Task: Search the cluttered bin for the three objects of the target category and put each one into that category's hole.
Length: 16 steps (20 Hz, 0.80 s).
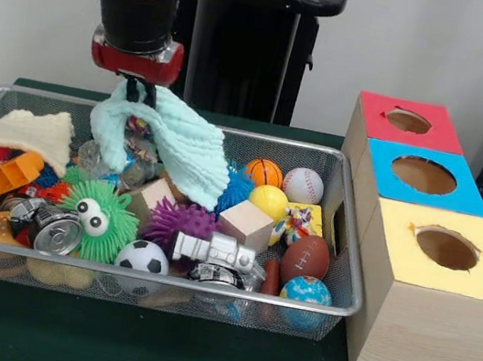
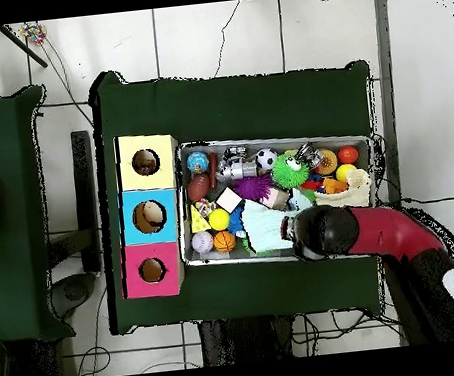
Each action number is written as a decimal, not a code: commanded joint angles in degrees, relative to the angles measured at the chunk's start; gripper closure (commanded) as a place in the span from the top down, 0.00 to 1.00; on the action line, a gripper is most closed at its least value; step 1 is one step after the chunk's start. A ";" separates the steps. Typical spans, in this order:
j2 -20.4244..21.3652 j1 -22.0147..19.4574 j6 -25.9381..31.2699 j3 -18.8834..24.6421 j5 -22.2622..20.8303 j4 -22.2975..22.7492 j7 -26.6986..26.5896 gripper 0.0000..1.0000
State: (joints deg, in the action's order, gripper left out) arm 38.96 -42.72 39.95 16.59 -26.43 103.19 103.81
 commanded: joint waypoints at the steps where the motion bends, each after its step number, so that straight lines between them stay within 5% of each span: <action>1: -2.06 -1.68 0.52 7.73 -6.24 1.60 -16.17 0.00; 9: -9.73 -3.11 -12.47 15.17 -5.62 1.15 -8.58 0.00; 12: -10.87 -2.09 -26.97 15.78 -9.70 0.66 -3.12 0.00; 14: -8.74 5.16 -43.58 7.39 -13.40 -0.54 5.93 0.00; 16: -8.46 12.76 -55.28 -2.33 -9.30 -0.73 11.03 0.00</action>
State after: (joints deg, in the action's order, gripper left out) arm 31.82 -40.11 13.10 20.73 -32.93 103.26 103.87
